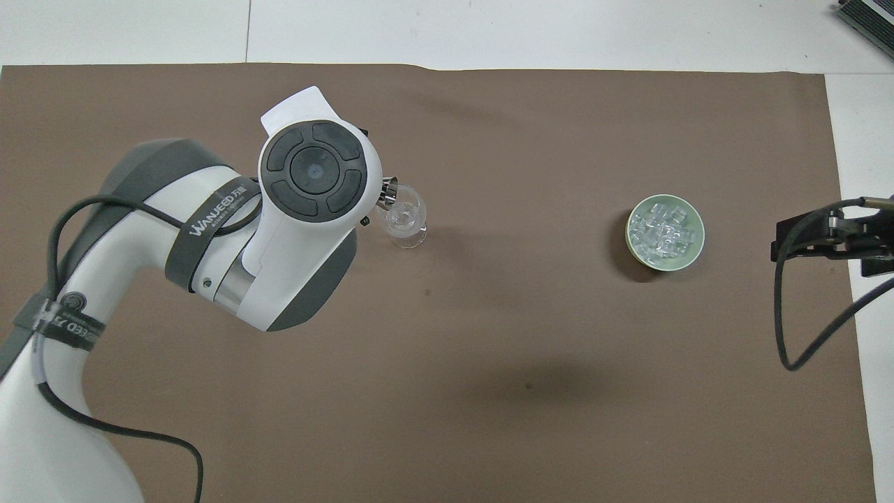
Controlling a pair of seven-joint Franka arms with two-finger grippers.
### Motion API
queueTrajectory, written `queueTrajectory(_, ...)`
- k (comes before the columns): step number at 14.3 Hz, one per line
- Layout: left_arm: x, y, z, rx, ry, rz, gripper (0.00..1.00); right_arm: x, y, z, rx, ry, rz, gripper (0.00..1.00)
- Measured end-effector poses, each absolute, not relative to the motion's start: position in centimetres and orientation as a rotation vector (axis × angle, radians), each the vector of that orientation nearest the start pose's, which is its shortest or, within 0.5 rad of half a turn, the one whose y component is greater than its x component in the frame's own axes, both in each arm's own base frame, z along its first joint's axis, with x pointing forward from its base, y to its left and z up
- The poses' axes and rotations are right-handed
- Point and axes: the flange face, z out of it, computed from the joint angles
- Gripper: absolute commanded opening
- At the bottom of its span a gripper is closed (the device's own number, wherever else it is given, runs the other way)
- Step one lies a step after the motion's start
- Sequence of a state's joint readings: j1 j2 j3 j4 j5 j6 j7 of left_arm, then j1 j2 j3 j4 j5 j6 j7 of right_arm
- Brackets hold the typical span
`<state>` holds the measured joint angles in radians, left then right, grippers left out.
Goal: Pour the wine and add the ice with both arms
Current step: 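Hold the silver cup tilted, pouring into the wine glass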
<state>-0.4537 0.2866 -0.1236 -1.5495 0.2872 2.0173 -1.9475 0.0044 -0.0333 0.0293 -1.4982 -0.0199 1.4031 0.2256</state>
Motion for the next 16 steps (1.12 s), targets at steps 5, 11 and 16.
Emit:
queueTrajectory(5, 56.99, -34.74, 50.51, -2.588, -1.890, -0.476, 0.00, 52.61, 1.56, 66.20, -3.154, 0.308, 0.093, 1.00)
queueTrajectory(11, 56.88, -35.04, 50.31, -2.592, -1.875, -0.485, 0.00, 52.61, 1.56, 66.20, -3.154, 0.308, 0.093, 1.00)
queueTrajectory(16, 56.87, -35.06, 50.30, -2.592, -1.874, -0.485, 0.00, 52.61, 1.56, 66.20, -3.154, 0.308, 0.093, 1.00)
